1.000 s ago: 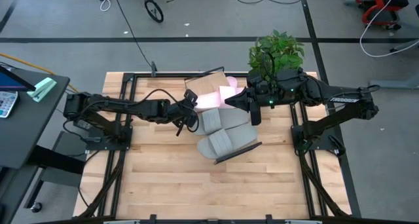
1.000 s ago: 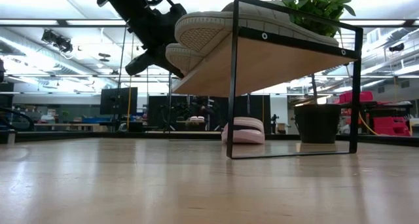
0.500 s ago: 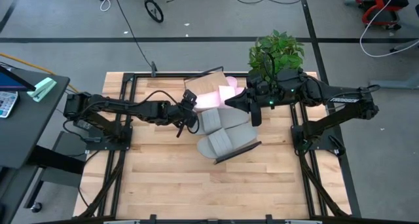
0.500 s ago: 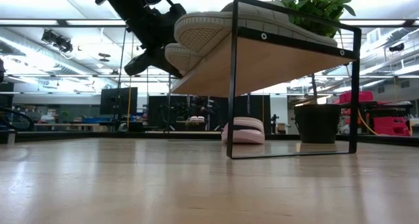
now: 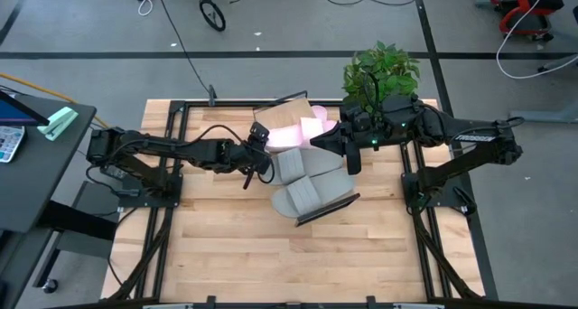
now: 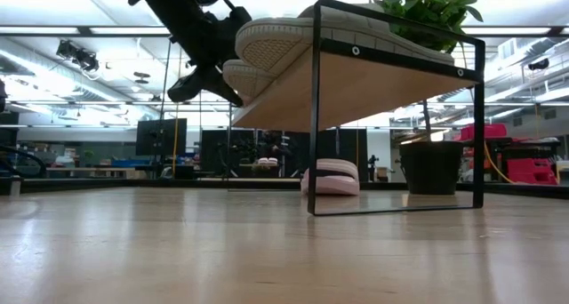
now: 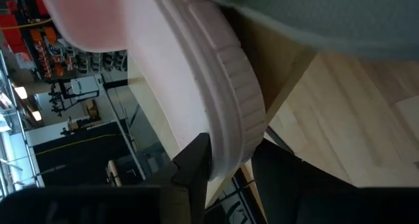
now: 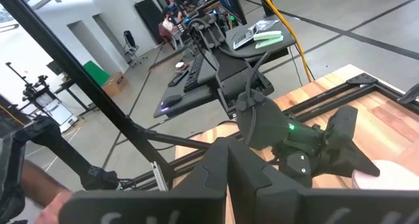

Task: Pick and place slides into the shelf
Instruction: Put the top pink slipper on the shelf, then put the pink slipper on the shelf

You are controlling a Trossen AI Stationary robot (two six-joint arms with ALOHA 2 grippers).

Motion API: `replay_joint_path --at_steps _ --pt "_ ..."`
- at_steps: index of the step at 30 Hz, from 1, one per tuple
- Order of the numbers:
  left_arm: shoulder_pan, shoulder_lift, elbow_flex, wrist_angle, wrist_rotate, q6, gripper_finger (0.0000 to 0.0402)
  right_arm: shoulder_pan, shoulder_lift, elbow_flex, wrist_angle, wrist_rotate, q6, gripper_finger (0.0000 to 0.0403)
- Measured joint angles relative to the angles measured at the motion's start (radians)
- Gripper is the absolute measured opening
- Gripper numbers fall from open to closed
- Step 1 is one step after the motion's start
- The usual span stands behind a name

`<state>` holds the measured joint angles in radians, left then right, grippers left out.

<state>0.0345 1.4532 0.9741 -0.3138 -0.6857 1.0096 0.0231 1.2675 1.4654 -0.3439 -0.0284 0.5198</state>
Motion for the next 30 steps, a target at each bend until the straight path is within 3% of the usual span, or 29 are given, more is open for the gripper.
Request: replay_joint_path --at_steps 5,10,19,30 --pt "-0.006 -0.042 0.0 -0.022 0.042 -0.012 0.0123 0.0 0.0 0.0 -0.003 0.0 -0.006 0.0009" --pt "-0.005 -0.085 0.0 -0.05 0.156 -0.072 0.0146 0.0 0.0 0.0 -0.009 0.0 -0.015 0.0009" --pt "-0.006 -0.088 0.0 -0.058 0.238 -0.11 0.0188 0.0 0.0 0.0 -0.008 0.0 -0.016 0.0009" --pt "-0.006 -0.088 0.0 -0.055 0.246 -0.136 0.0218 0.0 0.0 0.0 -0.008 0.0 -0.015 0.0011"
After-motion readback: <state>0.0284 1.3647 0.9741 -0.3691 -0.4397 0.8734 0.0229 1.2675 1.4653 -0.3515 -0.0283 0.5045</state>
